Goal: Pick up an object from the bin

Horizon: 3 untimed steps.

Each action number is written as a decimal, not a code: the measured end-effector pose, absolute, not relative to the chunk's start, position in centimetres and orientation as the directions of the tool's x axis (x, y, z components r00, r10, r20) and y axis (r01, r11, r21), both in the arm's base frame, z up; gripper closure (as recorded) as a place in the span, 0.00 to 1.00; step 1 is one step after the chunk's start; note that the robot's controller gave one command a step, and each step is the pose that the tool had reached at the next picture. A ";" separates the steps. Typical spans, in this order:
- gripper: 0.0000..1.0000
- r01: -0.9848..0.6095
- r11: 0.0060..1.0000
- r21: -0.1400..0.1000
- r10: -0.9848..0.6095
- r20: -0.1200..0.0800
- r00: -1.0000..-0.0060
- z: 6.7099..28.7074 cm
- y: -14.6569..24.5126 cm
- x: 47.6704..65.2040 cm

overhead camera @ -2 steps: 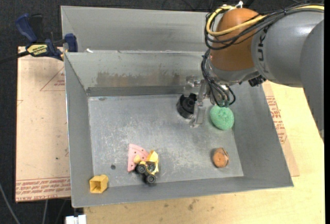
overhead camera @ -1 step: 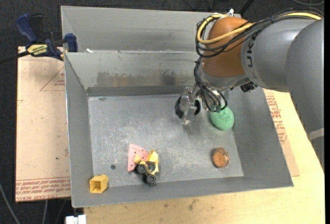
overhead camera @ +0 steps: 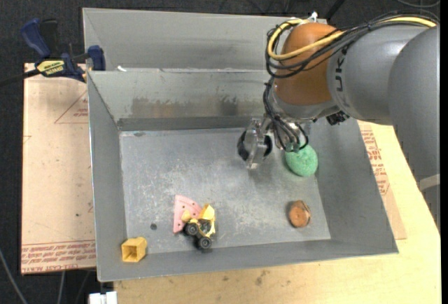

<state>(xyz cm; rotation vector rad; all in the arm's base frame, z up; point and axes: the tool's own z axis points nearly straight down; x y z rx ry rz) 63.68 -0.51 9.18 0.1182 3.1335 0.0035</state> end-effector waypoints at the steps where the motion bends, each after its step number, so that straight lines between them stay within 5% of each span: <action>1: 1.00 0.072 0.997 0.001 0.072 0.007 -0.997 13.0 -0.2 62.5; 2: 1.00 0.074 0.997 0.003 0.074 -0.006 -0.997 16.9 -2.9 63.9; 3: 1.00 0.052 0.999 -0.002 0.052 0.005 -0.999 21.5 -2.8 62.5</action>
Offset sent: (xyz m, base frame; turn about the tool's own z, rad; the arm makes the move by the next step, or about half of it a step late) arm 0.0089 -0.0482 0.0898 0.0046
